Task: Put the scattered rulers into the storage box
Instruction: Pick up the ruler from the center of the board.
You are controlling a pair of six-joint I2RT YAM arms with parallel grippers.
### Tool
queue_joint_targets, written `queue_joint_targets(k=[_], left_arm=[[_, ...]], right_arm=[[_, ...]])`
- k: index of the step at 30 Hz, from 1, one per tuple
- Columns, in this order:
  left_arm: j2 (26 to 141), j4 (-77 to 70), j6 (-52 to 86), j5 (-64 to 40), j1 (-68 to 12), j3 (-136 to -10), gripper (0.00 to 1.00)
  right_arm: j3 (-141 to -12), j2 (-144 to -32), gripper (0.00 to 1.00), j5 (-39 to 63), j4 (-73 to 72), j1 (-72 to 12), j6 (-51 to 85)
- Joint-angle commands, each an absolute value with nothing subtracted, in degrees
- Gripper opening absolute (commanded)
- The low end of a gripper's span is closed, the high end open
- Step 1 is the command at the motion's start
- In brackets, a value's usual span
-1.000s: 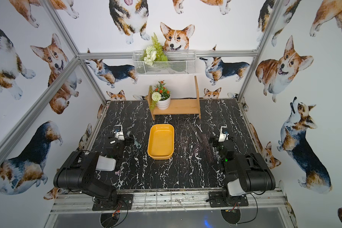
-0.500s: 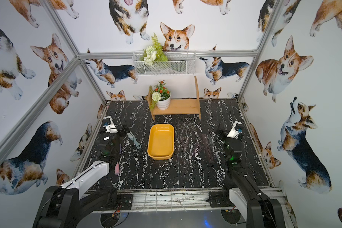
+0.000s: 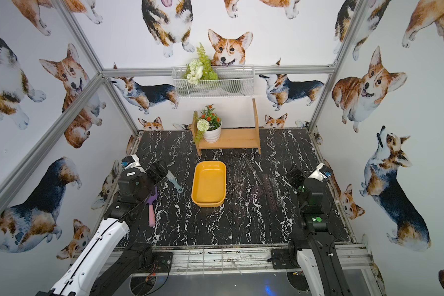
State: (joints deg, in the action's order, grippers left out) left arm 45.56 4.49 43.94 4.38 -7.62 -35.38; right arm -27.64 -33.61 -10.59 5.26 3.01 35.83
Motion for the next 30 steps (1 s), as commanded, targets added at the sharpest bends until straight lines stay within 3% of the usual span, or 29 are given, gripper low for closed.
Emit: queue_joint_targets(k=[1, 5, 12, 24, 30], left_arm=[[42.5, 10.0, 50.4, 0.2, -8.3, -35.0, 0.99], [43.0, 13.4, 48.5, -7.5, -8.4, -37.1, 0.92], [47.5, 13.4, 48.7, -18.6, -10.6, -37.2, 0.81], [58.0, 16.0, 47.2, -11.4, -29.3, -44.1, 0.68], [62.2, 17.5, 46.5, -7.4, -35.6, -47.1, 0.67]], right_arm=[[-30.4, -37.0, 0.85, -1.5, 12.9, 2.9, 37.0], [-32.8, -43.0, 0.71, 3.2, 15.8, 2.9, 34.7], [-33.8, -46.9, 0.7, 9.1, 15.5, 0.3, 32.3], [-42.1, -58.2, 0.51, 4.4, 21.4, -12.1, 30.8], [-45.5, -62.2, 0.45, -0.1, 25.4, -17.8, 29.7]])
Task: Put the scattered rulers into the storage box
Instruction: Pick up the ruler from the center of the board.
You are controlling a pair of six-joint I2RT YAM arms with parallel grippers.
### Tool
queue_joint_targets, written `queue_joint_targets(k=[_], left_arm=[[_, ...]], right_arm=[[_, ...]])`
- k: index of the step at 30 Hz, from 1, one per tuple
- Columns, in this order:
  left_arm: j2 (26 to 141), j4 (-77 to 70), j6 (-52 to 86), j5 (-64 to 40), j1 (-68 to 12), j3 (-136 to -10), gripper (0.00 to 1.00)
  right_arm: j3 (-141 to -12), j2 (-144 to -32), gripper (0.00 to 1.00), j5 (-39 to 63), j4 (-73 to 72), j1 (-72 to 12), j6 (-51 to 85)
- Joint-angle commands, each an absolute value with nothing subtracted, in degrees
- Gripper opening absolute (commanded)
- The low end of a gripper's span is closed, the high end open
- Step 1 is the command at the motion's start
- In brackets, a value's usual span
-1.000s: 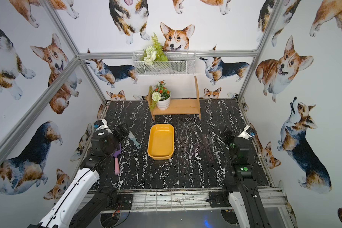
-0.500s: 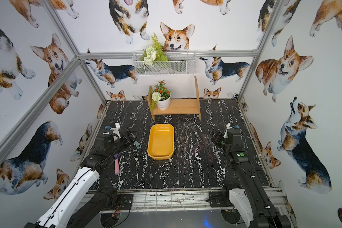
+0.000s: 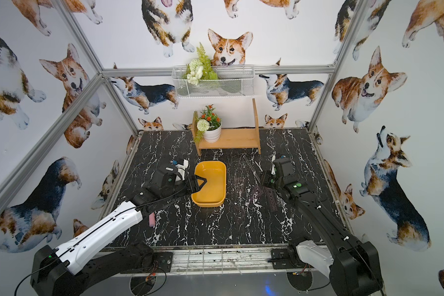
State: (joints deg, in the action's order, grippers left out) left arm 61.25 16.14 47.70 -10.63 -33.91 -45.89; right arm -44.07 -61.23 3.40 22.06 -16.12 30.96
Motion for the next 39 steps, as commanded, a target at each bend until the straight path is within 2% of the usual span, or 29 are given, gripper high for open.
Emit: queue_joint_targets(k=[1, 6, 15, 20, 26, 33, 39], left_arm=[[62.5, 17.7, 46.6, -6.8, -36.3, -47.3, 0.66], [63.1, 19.5, 46.7, -4.4, -38.5, -48.2, 0.64], [62.7, 23.0, 46.8, -0.8, -42.1, -48.4, 0.61], [60.7, 23.8, 47.6, -0.5, -43.1, -46.3, 0.61], [56.4, 23.9, 49.3, -0.3, -43.2, -43.4, 0.61], [53.6, 26.1, 49.7, 0.5, -43.2, -42.9, 0.62], [53.0, 26.7, 50.0, 0.7, -43.2, -43.0, 0.62]], right_arm=[[-46.2, -62.8, 0.44, -0.9, 26.1, -18.6, 29.6], [-48.3, -66.0, 0.41, -5.0, 28.7, -22.9, 28.8], [-47.6, -73.3, 0.37, -7.6, 28.3, -25.9, 27.5], [-49.6, -78.7, 0.4, -9.8, 26.8, -25.9, 24.3], [-56.8, -90.4, 0.43, -13.5, 26.4, -25.1, 19.4], [-64.0, -100.5, 0.36, -13.3, 25.8, -22.5, 16.6], [-67.4, -103.9, 0.35, -11.9, 25.3, -20.3, 14.9]])
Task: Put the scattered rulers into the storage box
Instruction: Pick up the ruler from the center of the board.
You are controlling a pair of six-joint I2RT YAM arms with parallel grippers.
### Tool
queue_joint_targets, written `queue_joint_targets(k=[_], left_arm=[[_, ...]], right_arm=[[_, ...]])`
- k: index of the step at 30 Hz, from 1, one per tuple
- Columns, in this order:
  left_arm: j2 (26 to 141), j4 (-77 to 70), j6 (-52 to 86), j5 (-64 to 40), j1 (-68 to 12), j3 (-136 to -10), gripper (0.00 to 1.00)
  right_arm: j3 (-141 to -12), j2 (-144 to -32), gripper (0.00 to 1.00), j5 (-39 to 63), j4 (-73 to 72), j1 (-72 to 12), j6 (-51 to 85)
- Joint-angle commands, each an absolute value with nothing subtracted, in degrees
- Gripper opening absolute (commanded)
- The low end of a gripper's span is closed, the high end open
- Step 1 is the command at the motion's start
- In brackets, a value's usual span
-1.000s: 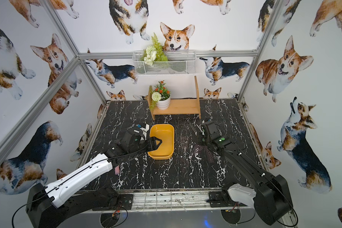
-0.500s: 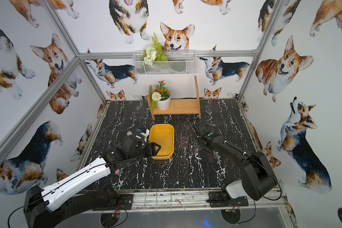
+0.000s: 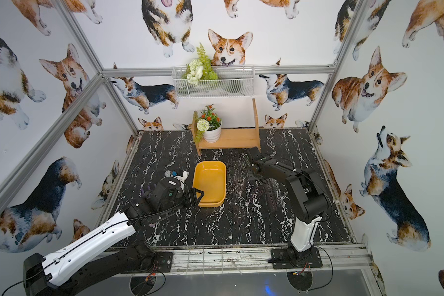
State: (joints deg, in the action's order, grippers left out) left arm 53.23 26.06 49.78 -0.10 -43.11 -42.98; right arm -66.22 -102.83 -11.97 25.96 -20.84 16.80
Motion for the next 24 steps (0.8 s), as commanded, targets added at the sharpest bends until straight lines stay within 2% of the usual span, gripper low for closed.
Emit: queue_joint_targets(k=[1, 19, 24], left_arm=[[53.2, 26.7, 50.0, 0.7, -43.2, -43.0, 0.62], [53.4, 26.4, 51.3, 0.9, -43.2, -43.3, 0.62], [53.1, 26.4, 51.6, 1.1, -43.2, -43.4, 0.62]], right_arm=[[-67.8, -104.3, 0.35, -11.4, 25.3, -20.1, 14.7], [-70.5, -109.3, 0.28, -9.1, 24.6, -19.7, 13.4], [-70.2, -109.7, 0.22, -8.0, 24.6, -19.7, 13.1]])
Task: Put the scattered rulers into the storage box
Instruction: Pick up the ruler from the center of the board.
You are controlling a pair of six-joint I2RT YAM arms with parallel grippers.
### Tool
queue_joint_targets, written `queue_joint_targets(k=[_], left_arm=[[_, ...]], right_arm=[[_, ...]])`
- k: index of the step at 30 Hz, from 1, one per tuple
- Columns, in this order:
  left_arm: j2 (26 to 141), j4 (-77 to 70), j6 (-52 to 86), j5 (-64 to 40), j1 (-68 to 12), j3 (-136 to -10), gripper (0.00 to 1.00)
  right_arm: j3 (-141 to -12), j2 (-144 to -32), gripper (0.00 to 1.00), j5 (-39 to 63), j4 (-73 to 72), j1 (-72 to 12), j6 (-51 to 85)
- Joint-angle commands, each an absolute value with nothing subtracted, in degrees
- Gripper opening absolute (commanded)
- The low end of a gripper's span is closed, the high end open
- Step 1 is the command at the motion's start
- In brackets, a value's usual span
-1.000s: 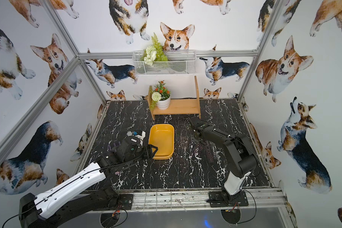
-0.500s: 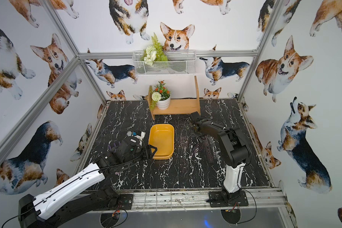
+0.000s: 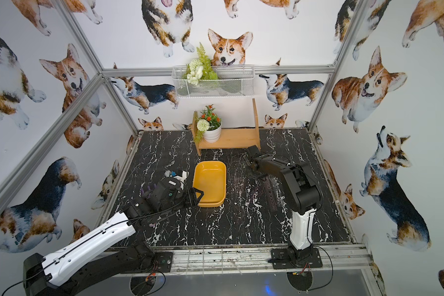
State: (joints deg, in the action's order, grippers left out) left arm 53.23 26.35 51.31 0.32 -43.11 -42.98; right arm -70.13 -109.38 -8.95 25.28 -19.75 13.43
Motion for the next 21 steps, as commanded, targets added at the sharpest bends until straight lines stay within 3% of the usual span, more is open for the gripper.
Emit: queue_joint_targets(k=[1, 13, 21], left_arm=[[53.0, 26.3, 51.7, 1.1, -43.2, -43.4, 0.62], [53.2, 25.2, 52.1, 1.3, -43.2, -44.2, 0.62], [52.5, 23.8, 53.2, 2.0, -43.2, -44.2, 0.62]], right_arm=[[-70.1, -109.7, 0.21, -7.9, 24.6, -19.7, 13.1], [-69.5, -107.2, 0.0, -5.6, 24.7, -20.6, 12.1], [-71.1, -101.6, 0.0, -5.0, 27.6, -22.2, 13.9]])
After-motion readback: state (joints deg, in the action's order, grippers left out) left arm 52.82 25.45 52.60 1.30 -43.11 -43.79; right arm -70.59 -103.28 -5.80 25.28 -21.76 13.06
